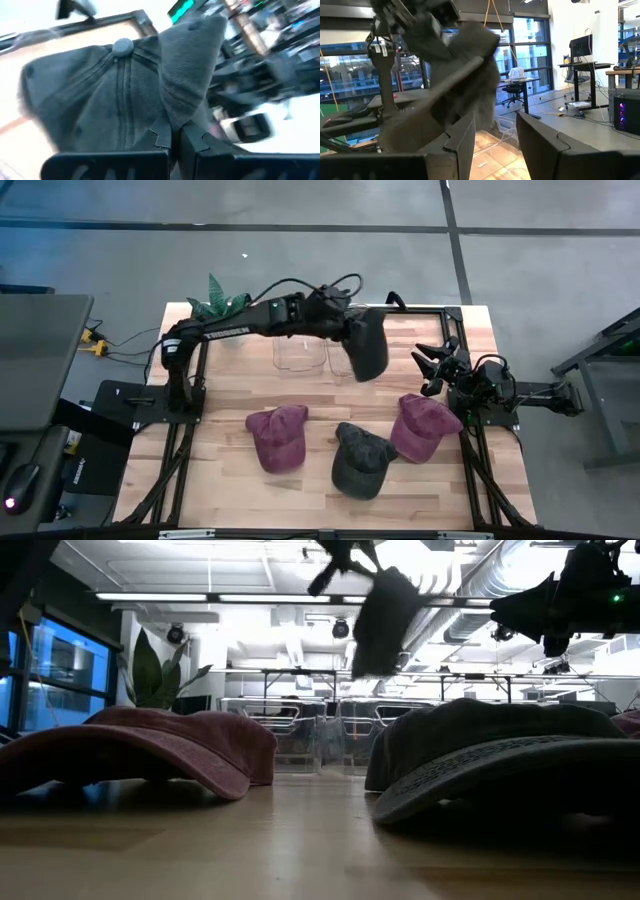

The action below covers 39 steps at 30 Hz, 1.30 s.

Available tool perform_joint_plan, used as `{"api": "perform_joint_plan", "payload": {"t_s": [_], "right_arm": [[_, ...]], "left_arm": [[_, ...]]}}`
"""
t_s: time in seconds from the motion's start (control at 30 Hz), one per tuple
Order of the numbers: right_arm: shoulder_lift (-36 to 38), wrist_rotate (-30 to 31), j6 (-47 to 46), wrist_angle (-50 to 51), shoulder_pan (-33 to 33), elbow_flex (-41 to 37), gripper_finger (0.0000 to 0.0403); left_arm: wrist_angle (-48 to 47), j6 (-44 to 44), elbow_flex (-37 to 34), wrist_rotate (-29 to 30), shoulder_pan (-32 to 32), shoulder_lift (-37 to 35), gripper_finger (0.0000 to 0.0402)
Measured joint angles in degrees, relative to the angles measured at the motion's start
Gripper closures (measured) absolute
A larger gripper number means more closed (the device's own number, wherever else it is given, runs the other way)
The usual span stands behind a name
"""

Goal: Pick & Place hat
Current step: Put the left black cap into the right transparent bin

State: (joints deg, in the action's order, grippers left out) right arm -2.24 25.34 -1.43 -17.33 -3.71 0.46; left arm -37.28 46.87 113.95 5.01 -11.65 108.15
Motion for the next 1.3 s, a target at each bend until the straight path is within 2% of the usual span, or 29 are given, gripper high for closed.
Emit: {"api": "perform_joint_plan", "payload": {"t_s": [0.5, 0.57, 0.77, 1.13, 1.3], "right_arm": [[-0.02, 0.0, 0.0, 0.57, -0.02, 0.0, 0.0263], [-0.02, 0.0, 0.0, 0.6, 0.0, 0.01, 0.0263], [-0.02, 0.02, 0.0, 0.8, -0.01, 0.0, 0.0263], [-0.1, -0.17, 0.0, 0.84, -0.02, -0.01, 0.0263], [-0.17, -0.22, 0.0, 0.86, -0.02, 0.01, 0.0263]], "left_arm": [[-4.13, -12.42, 0.77, -1.06, -7.11, 4.25, 0.0401], [-2.1, -13.92, 0.91, -1.77, -7.3, 5.51, 0.0401], [-1.76, -15.28, 0.96, -2.51, -7.84, 7.76, 0.0401], [-6.95, -15.22, 0.72, 1.56, -7.84, 10.54, 0.0401], [-5.34, -15.23, 1.13, 2.39, -7.76, 11.81, 0.0401]]}}
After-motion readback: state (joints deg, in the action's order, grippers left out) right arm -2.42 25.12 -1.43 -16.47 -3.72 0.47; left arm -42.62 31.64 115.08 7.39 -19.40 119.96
